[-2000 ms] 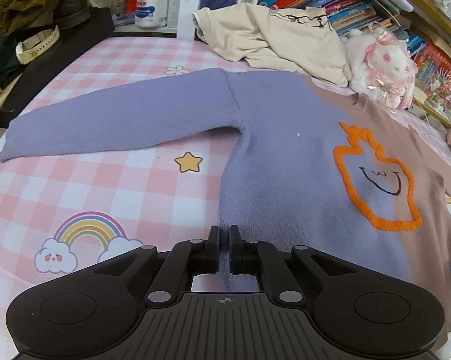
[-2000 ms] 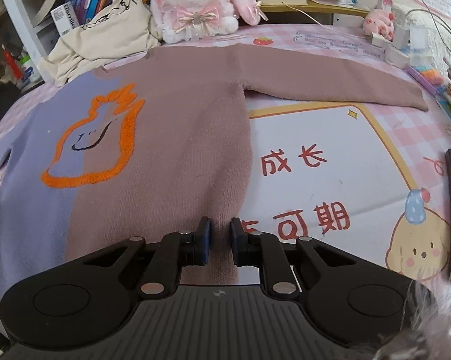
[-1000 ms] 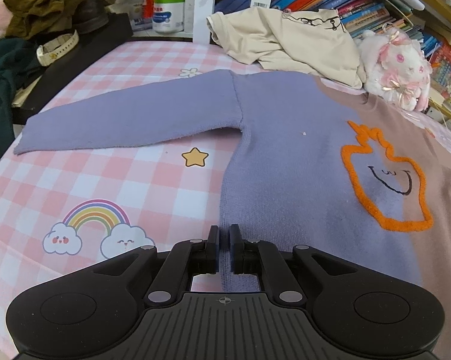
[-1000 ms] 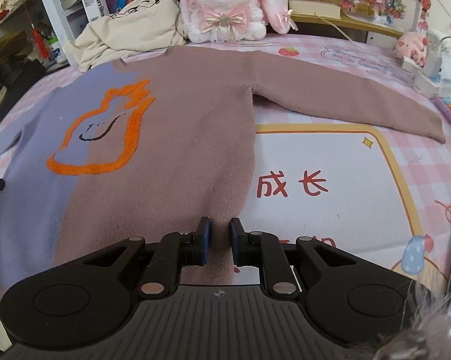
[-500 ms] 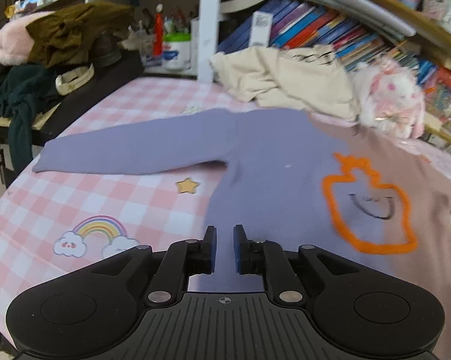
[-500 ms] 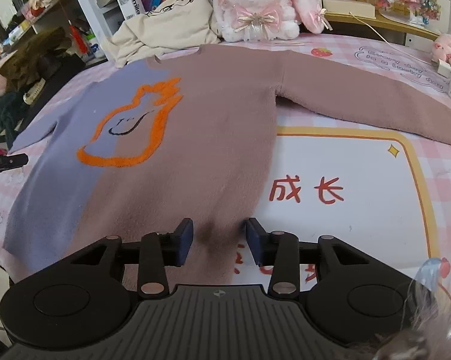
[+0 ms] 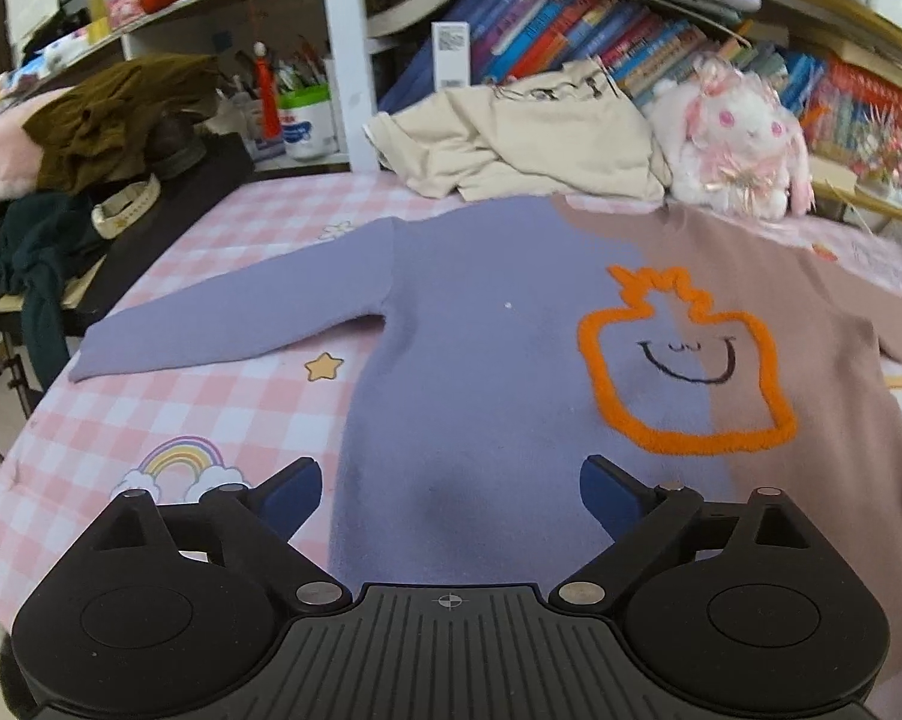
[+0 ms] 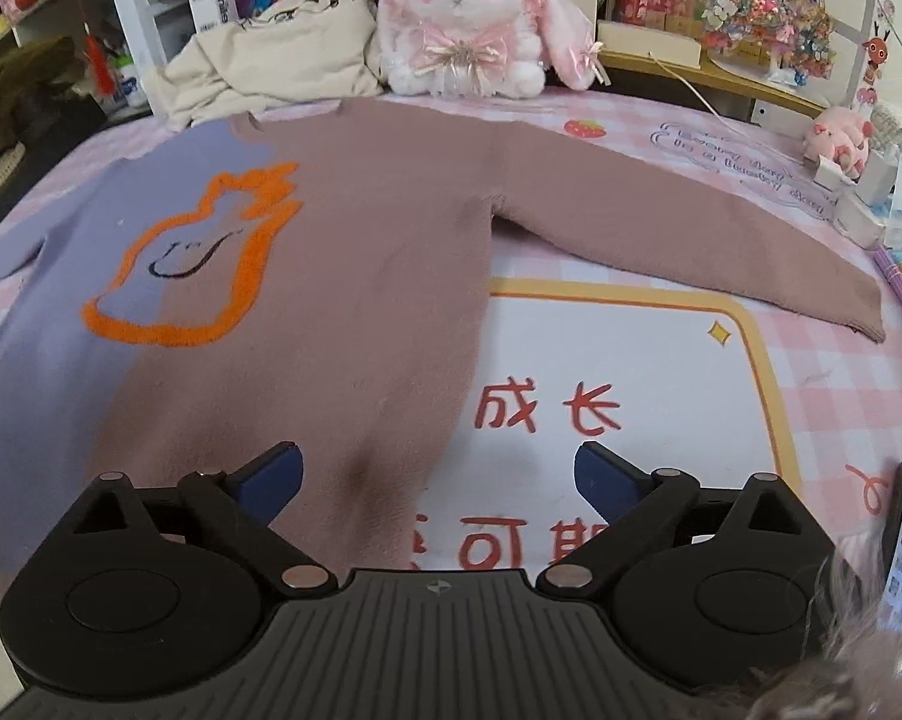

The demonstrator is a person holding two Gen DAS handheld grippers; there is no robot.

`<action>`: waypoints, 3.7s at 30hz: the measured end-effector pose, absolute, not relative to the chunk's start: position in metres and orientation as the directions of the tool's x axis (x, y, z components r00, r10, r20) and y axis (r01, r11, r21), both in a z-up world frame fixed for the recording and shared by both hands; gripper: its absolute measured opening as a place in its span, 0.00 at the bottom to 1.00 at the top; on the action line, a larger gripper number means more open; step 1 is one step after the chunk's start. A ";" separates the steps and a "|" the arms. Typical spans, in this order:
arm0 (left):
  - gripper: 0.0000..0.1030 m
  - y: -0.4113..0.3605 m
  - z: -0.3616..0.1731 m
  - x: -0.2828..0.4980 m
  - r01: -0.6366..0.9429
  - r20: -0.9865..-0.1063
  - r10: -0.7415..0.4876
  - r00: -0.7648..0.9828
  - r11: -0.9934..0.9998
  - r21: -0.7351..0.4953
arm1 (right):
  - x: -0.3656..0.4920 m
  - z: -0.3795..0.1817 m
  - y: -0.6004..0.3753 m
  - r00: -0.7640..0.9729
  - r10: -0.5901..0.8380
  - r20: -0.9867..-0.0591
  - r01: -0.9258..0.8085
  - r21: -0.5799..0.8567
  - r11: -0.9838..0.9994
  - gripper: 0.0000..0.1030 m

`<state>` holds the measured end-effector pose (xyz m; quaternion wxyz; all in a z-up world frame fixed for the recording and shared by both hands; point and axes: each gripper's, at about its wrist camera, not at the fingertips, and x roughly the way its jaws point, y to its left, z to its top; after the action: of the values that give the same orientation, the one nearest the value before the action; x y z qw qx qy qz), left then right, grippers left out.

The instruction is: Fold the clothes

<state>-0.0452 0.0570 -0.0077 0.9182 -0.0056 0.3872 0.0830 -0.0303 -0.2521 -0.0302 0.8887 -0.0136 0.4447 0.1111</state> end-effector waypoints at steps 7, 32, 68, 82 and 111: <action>0.93 0.068 -0.013 -0.035 0.001 -0.709 0.049 0.703 0.998 0.070 | -0.038 -0.028 -0.228 0.598 0.108 -0.794 -0.121 0.044 0.992 0.97; 0.93 0.209 -0.027 -0.028 0.110 -0.712 -0.088 0.697 0.994 -0.015 | -0.061 -0.009 -0.037 0.639 0.067 -0.766 -0.135 -0.025 0.991 1.00; 0.63 0.349 -0.067 0.015 -0.302 -0.636 -0.149 0.758 0.783 -0.544 | -0.037 -0.005 0.008 0.651 0.034 -0.758 -0.188 -0.117 0.975 1.00; 0.30 0.417 -0.080 0.003 -0.507 -0.631 -0.050 0.774 0.549 -0.665 | -0.045 -0.005 -0.003 0.652 0.015 -0.758 -0.155 -0.114 0.981 1.00; 0.03 0.237 0.015 0.060 -0.216 -0.516 -0.139 0.845 0.793 -0.569 | -0.044 -0.007 -0.124 0.666 0.047 -0.745 -0.156 -0.077 0.985 1.00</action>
<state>0.0600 0.2369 0.0150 0.9054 -0.3207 0.2774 0.0213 -0.0444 -0.1244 -0.0073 0.9102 -0.0672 0.4049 0.0557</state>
